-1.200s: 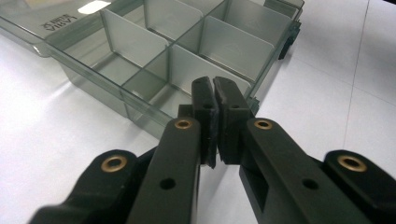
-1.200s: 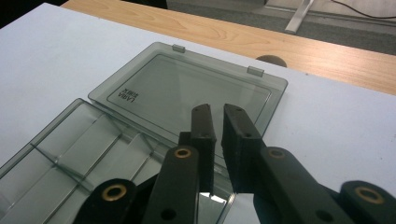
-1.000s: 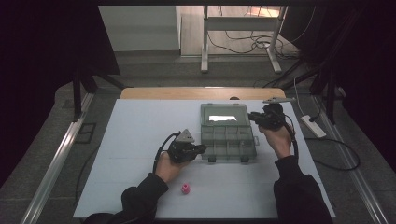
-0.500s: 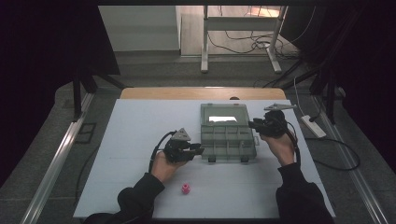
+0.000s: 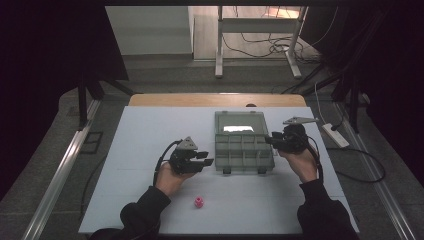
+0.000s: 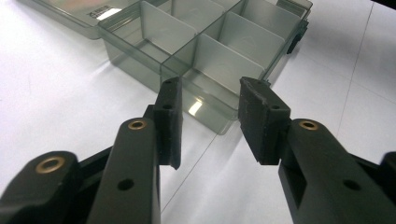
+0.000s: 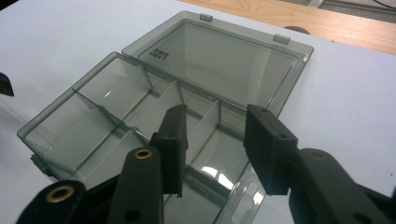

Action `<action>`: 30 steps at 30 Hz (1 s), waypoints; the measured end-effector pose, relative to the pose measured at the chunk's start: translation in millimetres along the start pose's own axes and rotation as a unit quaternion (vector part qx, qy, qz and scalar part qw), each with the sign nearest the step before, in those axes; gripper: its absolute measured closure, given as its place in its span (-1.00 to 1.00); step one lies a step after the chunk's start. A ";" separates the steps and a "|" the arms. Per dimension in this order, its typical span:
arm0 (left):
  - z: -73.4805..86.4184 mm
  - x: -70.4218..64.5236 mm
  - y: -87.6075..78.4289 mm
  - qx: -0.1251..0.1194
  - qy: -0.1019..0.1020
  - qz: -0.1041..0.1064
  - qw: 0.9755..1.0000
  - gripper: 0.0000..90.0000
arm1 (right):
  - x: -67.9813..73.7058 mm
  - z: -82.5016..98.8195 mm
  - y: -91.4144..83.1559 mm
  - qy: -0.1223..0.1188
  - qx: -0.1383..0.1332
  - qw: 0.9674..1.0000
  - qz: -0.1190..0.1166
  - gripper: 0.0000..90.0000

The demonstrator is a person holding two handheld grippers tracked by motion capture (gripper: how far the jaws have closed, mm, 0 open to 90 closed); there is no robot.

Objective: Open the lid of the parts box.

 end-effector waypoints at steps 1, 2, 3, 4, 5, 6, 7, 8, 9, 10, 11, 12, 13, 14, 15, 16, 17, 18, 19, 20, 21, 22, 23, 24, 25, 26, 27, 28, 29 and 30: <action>0.6 0.6 -2.2 -0.002 -0.003 0.000 1.000 0.29 | 0.7 1.0 -0.4 0.000 -0.001 1.000 -0.001 0.25; 0.9 0.8 -3.5 -0.003 -0.005 0.000 1.000 0.27 | 1.9 2.8 -1.4 -0.001 0.001 1.000 -0.003 0.23; 1.3 1.6 -5.6 -0.004 -0.006 -0.001 1.000 0.26 | 2.4 3.6 -1.8 -0.001 0.001 1.000 -0.003 0.21; 1.6 2.1 -7.1 -0.005 -0.008 -0.001 1.000 0.24 | 3.2 5.1 -2.6 -0.003 0.002 1.000 -0.004 0.19; 1.8 2.4 -8.4 -0.006 -0.010 -0.001 1.000 0.23 | 4.0 6.3 -3.3 -0.004 0.002 1.000 -0.005 0.17; 2.2 2.6 -10.4 -0.007 -0.012 -0.001 1.000 0.21 | 4.8 7.2 -3.8 -0.003 0.003 1.000 -0.007 0.15; 2.7 2.8 -12.3 -0.008 -0.014 -0.001 1.000 0.20 | 5.5 8.7 -4.7 -0.004 0.005 1.000 -0.006 0.13; 3.2 3.1 -13.4 -0.008 -0.014 -0.001 1.000 0.19 | 6.6 10.0 -5.6 -0.005 0.005 1.000 -0.005 0.11; 3.9 3.3 -15.1 -0.007 -0.015 -0.001 1.000 0.17 | 6.9 10.7 -6.1 -0.007 0.006 1.000 -0.004 0.08; 4.5 3.5 -16.1 -0.007 -0.016 -0.002 1.000 0.16 | 7.6 11.9 -6.9 -0.007 0.007 1.000 -0.001 0.07; 5.9 3.7 -18.3 -0.006 -0.017 -0.003 1.000 0.15 | 7.9 12.8 -7.7 -0.010 0.009 1.000 0.000 0.06; 7.1 4.1 -19.8 -0.005 -0.017 -0.004 1.000 0.13 | 9.7 14.2 -9.0 -0.009 0.009 1.000 -0.001 0.04; 8.2 4.5 -21.3 -0.004 -0.018 -0.005 1.000 0.11 | 10.5 15.6 -10.0 -0.010 0.010 1.000 0.000 0.03; 9.2 4.8 -22.8 -0.005 -0.019 -0.005 1.000 0.10 | 11.7 16.9 -10.6 -0.011 0.011 1.000 -0.002 0.01; 10.2 5.2 -24.5 -0.005 -0.021 -0.006 1.000 0.09 | 12.7 18.2 -11.3 -0.011 0.012 1.000 -0.001 -0.01; 11.3 5.6 -26.3 -0.005 -0.022 -0.006 1.000 0.08 | 13.6 19.5 -12.1 -0.013 0.013 1.000 0.000 -0.02; 12.3 5.7 -28.2 -0.005 -0.023 -0.006 1.000 0.06 | 14.6 20.6 -12.8 -0.014 0.013 1.000 0.000 -0.04; 13.5 6.0 -30.7 -0.006 -0.024 -0.007 1.000 0.05 | 15.8 21.7 -13.7 -0.014 0.013 1.000 0.000 -0.05; 14.5 6.4 -32.9 -0.006 -0.024 -0.008 1.000 0.03 | 17.3 23.3 -15.1 -0.016 0.014 1.000 0.000 -0.06; 15.3 6.6 -35.1 -0.007 -0.026 -0.008 1.000 0.03 | 18.2 24.6 -16.3 -0.018 0.015 1.000 0.001 -0.07; 15.3 6.6 -35.1 -0.007 -0.026 -0.008 1.000 0.01 | 19.5 25.7 -17.5 -0.018 0.014 1.000 0.001 -0.09; 16.9 7.5 -39.7 -0.010 -0.030 -0.010 0.999 0.00 | 20.7 27.2 -19.0 -0.022 0.015 1.000 0.003 -0.12; 18.1 8.4 -42.8 -0.011 -0.032 -0.011 0.999 -0.01 | 21.6 27.8 -19.9 -0.023 0.014 1.000 0.004 -0.14; 18.8 8.4 -44.4 -0.013 -0.035 -0.011 0.999 -0.03 | 22.4 28.9 -21.8 -0.025 0.013 1.000 0.006 -0.16; 19.8 9.1 -46.8 -0.013 -0.035 -0.012 0.999 -0.04 | 23.3 29.7 -22.9 -0.026 0.014 1.000 0.006 -0.18; 21.3 9.8 -49.4 -0.014 -0.036 -0.014 0.999 -0.05 | 24.6 30.6 -24.4 -0.025 0.013 1.000 0.004 -0.20; 22.0 10.0 -51.0 -0.015 -0.037 -0.014 0.999 -0.07 | 25.7 31.7 -26.3 -0.026 0.013 1.000 0.003 -0.22; 22.0 10.0 -51.0 -0.015 -0.037 -0.014 0.999 -0.08 | 25.7 31.7 -26.3 -0.026 0.013 1.000 0.003 -0.22; 24.4 9.9 -55.2 -0.018 -0.040 -0.015 0.999 -0.08 | 27.6 33.7 -29.5 -0.025 0.014 1.000 0.001 -0.24; 24.4 9.9 -55.2 -0.018 -0.040 -0.015 0.999 -0.09 | 27.6 33.7 -29.5 -0.025 0.014 1.000 0.001 -0.24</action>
Point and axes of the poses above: each handheld gripper's, and its own axes: y roughly forward along the jaws, z roughly out of its underside, x roughly to its left, the point moved 10 cm from there along y, roughly forward along the jaws, and after that the axes turned 4 degrees about y, right-handed, at the moved point
